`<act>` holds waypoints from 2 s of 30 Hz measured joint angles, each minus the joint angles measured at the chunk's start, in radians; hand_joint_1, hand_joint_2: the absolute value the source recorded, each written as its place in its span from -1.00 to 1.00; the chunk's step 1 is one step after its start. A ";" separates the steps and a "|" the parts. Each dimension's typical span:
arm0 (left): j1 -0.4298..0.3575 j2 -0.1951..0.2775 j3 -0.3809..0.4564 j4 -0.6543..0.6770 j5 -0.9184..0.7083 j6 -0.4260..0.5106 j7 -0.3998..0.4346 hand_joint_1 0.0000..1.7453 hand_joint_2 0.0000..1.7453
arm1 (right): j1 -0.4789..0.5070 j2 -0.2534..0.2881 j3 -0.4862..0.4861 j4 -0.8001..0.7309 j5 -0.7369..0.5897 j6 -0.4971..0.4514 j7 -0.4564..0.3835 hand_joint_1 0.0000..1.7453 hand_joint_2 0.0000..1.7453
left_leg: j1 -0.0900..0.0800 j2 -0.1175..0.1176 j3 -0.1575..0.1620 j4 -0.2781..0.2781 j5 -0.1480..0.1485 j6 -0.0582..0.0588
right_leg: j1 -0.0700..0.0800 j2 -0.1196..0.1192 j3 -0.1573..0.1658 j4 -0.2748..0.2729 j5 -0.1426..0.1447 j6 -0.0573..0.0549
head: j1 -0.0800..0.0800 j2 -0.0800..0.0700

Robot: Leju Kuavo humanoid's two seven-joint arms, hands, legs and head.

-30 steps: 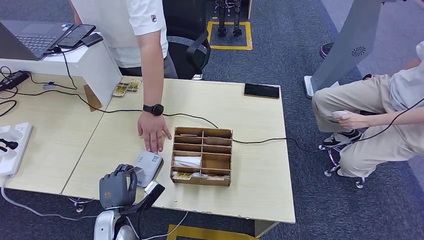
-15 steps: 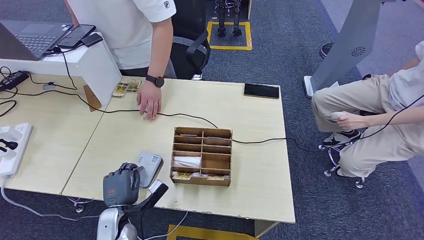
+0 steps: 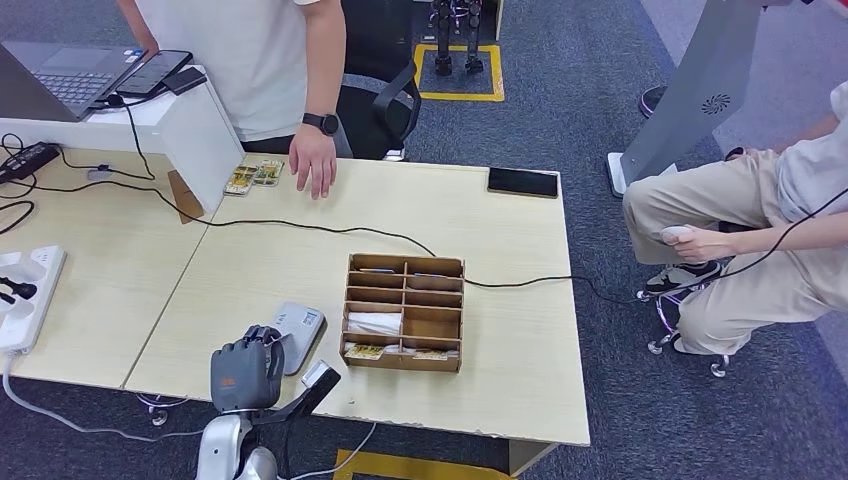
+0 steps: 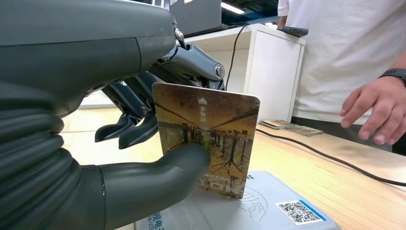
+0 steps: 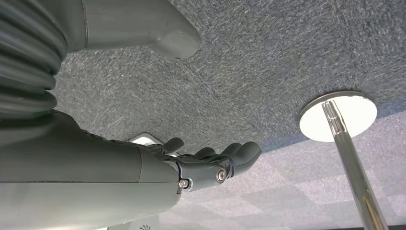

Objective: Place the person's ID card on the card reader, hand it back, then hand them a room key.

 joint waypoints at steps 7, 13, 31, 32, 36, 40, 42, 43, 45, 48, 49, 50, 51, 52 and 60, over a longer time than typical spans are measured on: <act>-0.007 0.001 -0.016 0.016 -0.009 0.000 0.047 1.00 1.00 | 0.000 -0.001 0.000 0.002 -0.012 0.000 0.000 -1.00 1.00 | 0.000 0.000 0.001 0.000 0.000 0.000 | 0.000 0.000 0.002 0.000 0.000 0.000 | 0.000 0.000; -0.016 0.002 -0.029 0.029 -0.003 0.000 0.069 1.00 1.00 | 0.000 -0.001 0.000 0.001 -0.052 0.000 0.001 -1.00 1.00 | 0.000 0.000 0.002 0.000 0.000 0.000 | 0.000 0.000 0.003 0.000 0.000 0.000 | 0.000 0.000; -0.100 0.014 -0.094 0.168 0.025 -0.004 0.235 1.00 1.00 | 0.001 -0.010 0.000 -0.037 -0.065 0.000 0.026 -1.00 1.00 | 0.000 -0.002 0.006 0.000 0.000 0.000 | 0.000 -0.002 0.009 0.000 0.000 0.000 | 0.000 0.000; -0.107 0.015 -0.102 0.182 0.025 -0.004 0.242 1.00 1.00 | 0.001 -0.012 0.000 -0.037 -0.065 0.000 0.027 -1.00 1.00 | 0.000 -0.002 0.006 0.000 0.000 0.000 | 0.000 -0.003 0.009 0.000 0.000 0.000 | 0.000 0.000; -0.132 0.024 -0.127 0.236 0.025 -0.002 0.259 1.00 1.00 | 0.001 -0.016 0.000 -0.037 -0.060 0.000 0.031 -1.00 1.00 | 0.000 -0.003 0.007 0.000 0.000 0.000 | 0.000 -0.003 0.010 0.000 0.000 0.000 | 0.000 0.000; -0.154 0.032 -0.145 0.285 0.025 -0.002 0.270 1.00 1.00 | 0.001 -0.018 0.000 -0.037 -0.050 0.000 0.032 -1.00 1.00 | 0.000 -0.004 0.009 0.000 0.000 0.000 | 0.000 -0.004 0.013 0.000 0.000 0.000 | 0.000 0.000; -0.162 0.035 -0.152 0.302 0.025 -0.002 0.275 1.00 1.00 | 0.001 -0.018 0.000 -0.037 -0.050 0.000 0.032 -1.00 1.00 | -0.001 -0.005 0.010 -0.001 0.000 0.000 | 0.000 -0.005 0.014 0.000 0.000 0.001 | 0.000 0.000; -0.166 0.036 -0.154 0.309 0.026 -0.002 0.276 1.00 1.00 | 0.001 -0.018 0.000 -0.037 -0.050 0.000 0.033 -1.00 1.00 | -0.001 -0.005 0.010 -0.001 0.000 0.000 | 0.000 -0.005 0.014 0.000 0.000 0.001 | 0.000 0.000; -0.171 0.039 -0.158 0.319 0.028 -0.002 0.280 1.00 1.00 | 0.001 -0.019 0.000 -0.037 -0.049 0.000 0.033 -1.00 1.00 | -0.001 -0.005 0.011 -0.001 0.000 0.000 | 0.000 -0.005 0.015 0.000 -0.001 0.001 | 0.000 0.000; -0.175 0.042 -0.163 0.323 0.044 -0.002 0.281 1.00 1.00 | 0.001 -0.019 0.000 -0.037 -0.049 0.000 0.034 -1.00 1.00 | -0.001 -0.005 0.011 -0.001 0.000 0.000 | 0.000 -0.005 0.015 0.000 0.000 0.001 | 0.000 0.000; -0.175 0.042 -0.165 0.323 0.053 -0.002 0.280 1.00 1.00 | 0.001 -0.019 0.000 -0.037 -0.049 0.000 0.034 -1.00 1.00 | -0.001 -0.005 0.012 -0.001 0.000 0.000 | 0.000 -0.005 0.016 0.000 0.000 0.001 | 0.000 0.000; -0.174 0.043 -0.167 0.321 0.064 -0.001 0.277 1.00 1.00 | 0.001 -0.019 0.000 -0.037 -0.049 0.000 0.034 -1.00 1.00 | -0.001 -0.005 0.012 -0.001 0.000 0.000 | 0.000 -0.005 0.016 0.000 0.000 0.001 | 0.000 0.000; -0.172 0.043 -0.168 0.317 0.076 -0.001 0.271 1.00 1.00 | 0.001 -0.019 0.000 -0.037 -0.048 0.000 0.034 -1.00 1.00 | -0.001 -0.005 0.012 -0.001 0.000 0.000 | 0.000 -0.005 0.016 0.000 0.000 0.000 | 0.000 0.000; -0.169 0.043 -0.168 0.310 0.092 0.000 0.261 1.00 1.00 | 0.001 -0.019 0.000 -0.037 -0.048 0.000 0.034 -1.00 1.00 | -0.001 -0.005 0.012 -0.001 0.000 0.000 | 0.000 -0.005 0.016 0.000 0.000 0.000 | 0.000 0.000; -0.128 0.009 -0.118 0.187 0.245 0.001 0.078 1.00 1.00 | 0.001 -0.019 0.000 -0.044 -0.024 0.000 0.037 -1.00 1.00 | -0.001 -0.005 0.011 -0.001 0.000 0.000 | 0.000 -0.004 0.014 0.000 0.000 0.000 | 0.000 0.000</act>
